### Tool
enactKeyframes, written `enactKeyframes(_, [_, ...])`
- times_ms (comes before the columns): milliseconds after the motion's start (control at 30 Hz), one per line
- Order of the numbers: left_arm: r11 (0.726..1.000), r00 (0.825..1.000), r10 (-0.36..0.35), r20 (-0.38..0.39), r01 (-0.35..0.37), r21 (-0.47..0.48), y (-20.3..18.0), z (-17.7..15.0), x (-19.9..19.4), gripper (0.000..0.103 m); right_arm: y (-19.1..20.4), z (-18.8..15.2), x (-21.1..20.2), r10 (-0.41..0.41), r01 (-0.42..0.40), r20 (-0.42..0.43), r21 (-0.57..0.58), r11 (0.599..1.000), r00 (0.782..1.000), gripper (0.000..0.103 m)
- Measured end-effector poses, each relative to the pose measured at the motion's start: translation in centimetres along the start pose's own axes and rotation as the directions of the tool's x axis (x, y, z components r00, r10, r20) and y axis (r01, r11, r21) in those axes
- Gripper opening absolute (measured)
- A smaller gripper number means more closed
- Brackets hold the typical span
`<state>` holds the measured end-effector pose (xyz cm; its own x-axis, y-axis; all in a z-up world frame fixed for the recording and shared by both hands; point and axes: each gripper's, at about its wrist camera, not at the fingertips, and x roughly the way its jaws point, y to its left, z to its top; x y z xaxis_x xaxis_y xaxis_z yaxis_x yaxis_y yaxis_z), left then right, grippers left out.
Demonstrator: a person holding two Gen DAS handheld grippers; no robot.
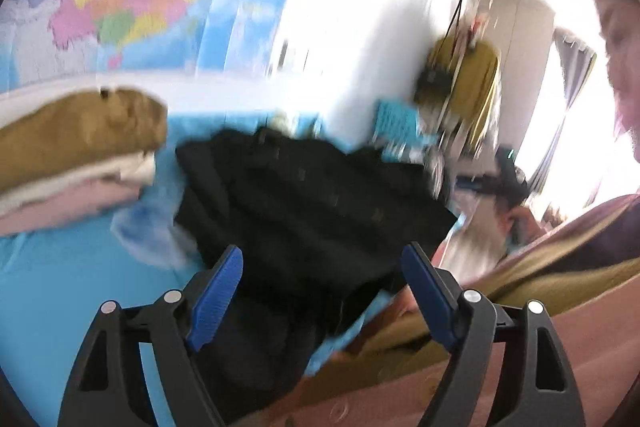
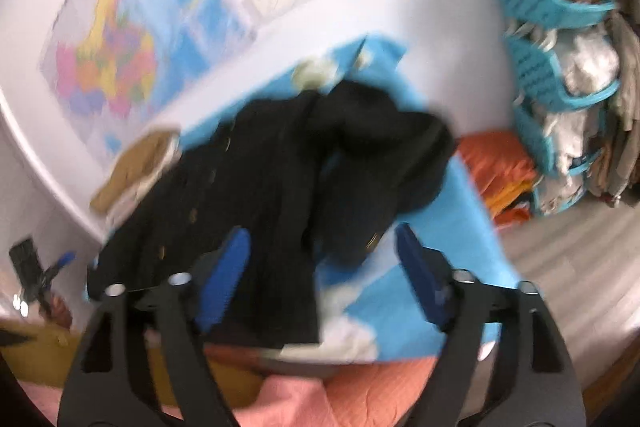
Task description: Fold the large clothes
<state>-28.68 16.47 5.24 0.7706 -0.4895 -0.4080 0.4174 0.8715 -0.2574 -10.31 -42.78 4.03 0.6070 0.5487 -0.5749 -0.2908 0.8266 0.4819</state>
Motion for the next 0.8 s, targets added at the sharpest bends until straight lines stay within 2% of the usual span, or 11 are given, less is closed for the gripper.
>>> enactKeyframes(67, [0.999, 0.999, 0.046, -0.007, -0.046, -0.003, 0.4, 1.2, 0.9, 0.082, -1.7, 1.4, 0.9, -0.076, 0.075, 0.017, 0.050, 0.996, 0.997, 0.094])
enactKeyframes(233, [0.998, 0.996, 0.063, -0.070, -0.064, -0.005, 1.0, 3.1, 5.7, 0.082, -5.4, 3.3, 7.0, -0.112, 0.123, -0.077, 0.160, 0.979, 0.991, 0.093])
enactKeyframes(267, [0.999, 0.995, 0.052, -0.080, -0.052, 0.005, 0.9, 3.5, 6.7, 0.082, -6.0, 3.4, 7.8, -0.110, 0.123, -0.087, 0.175, 0.977, 0.990, 0.086])
enactKeyframes(300, [0.999, 0.995, 0.046, -0.088, -0.045, 0.016, 0.8, 3.9, 7.7, 0.082, -6.6, 3.7, 8.8, -0.085, 0.102, -0.095, 0.194, 0.976, 0.992, 0.065])
enactKeyframes(333, [0.999, 0.995, 0.040, -0.093, -0.038, 0.024, 1.0, 4.2, 8.4, 0.082, -7.0, 3.7, 9.3, -0.050, 0.071, -0.104, 0.203, 0.977, 0.993, 0.052])
enactKeyframes(367, [0.999, 0.995, 0.027, -0.098, -0.024, 0.034, 1.1, 4.6, 9.3, 0.082, -7.2, 4.0, 9.7, -0.029, 0.051, -0.110, 0.205, 0.977, 0.993, 0.026])
enactKeyframes(400, [0.999, 0.994, 0.019, -0.104, -0.014, 0.043, 1.1, 5.1, 10.1, 0.082, -7.2, 4.6, 9.8, -0.044, 0.063, -0.106, 0.188, 0.980, 0.993, 0.012])
enactKeyframes(467, [0.998, 0.994, 0.011, -0.111, -0.004, 0.058, 1.2, 6.1, 11.5, 0.082, -6.7, 5.8, 9.0, -0.057, 0.070, -0.084, 0.159, 0.985, 0.995, 0.010])
enactKeyframes(600, [0.997, 0.993, -0.032, -0.117, 0.040, 0.071, 1.8, 8.2, 14.1, 0.082, -3.8, 11.5, 5.4, -0.130, 0.128, 0.044, 0.060, 0.990, 0.990, 0.008])
enactKeyframes(700, [0.996, 0.989, -0.058, -0.135, 0.066, 0.058, 2.5, 9.3, 16.5, 0.082, 0.3, 16.7, 2.0, -0.173, 0.184, 0.169, -0.053, 0.982, 0.970, 0.008])
enactKeyframes(800, [0.995, 0.983, -0.093, -0.156, 0.099, 0.026, 3.3, 9.9, 18.5, 0.082, 5.1, 19.8, 1.2, -0.131, 0.166, 0.205, -0.166, 0.972, 0.970, 0.008])
